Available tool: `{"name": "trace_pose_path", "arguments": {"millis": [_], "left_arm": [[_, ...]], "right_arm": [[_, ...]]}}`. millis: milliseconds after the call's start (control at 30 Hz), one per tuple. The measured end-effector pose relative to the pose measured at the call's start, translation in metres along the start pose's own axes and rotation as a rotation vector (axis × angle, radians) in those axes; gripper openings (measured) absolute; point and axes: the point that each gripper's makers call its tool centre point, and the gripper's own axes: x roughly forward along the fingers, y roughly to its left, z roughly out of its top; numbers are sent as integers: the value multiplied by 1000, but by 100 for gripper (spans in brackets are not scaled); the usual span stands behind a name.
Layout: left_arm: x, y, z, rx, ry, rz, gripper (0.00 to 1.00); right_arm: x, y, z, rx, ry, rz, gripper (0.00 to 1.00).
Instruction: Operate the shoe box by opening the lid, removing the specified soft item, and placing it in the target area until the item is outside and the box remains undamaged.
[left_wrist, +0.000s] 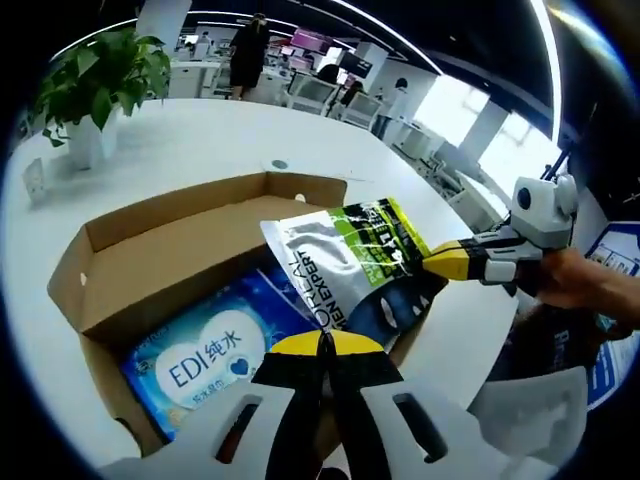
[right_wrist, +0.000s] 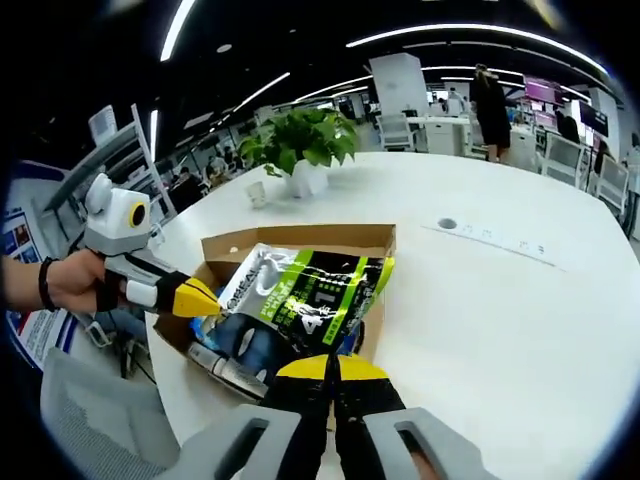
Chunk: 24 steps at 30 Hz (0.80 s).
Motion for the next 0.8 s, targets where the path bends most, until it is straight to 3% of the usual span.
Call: {"name": "trace_pose_path", "arguments": {"millis": [500, 800], "left_arm": [[39, -54, 3, 79, 45, -73, 0], [59, -80, -4, 106, 77, -105, 0]], "right_arm": [[-50, -44, -32, 75, -25, -81, 0], [-70, -63, -50, 112, -33, -113, 0]]}}
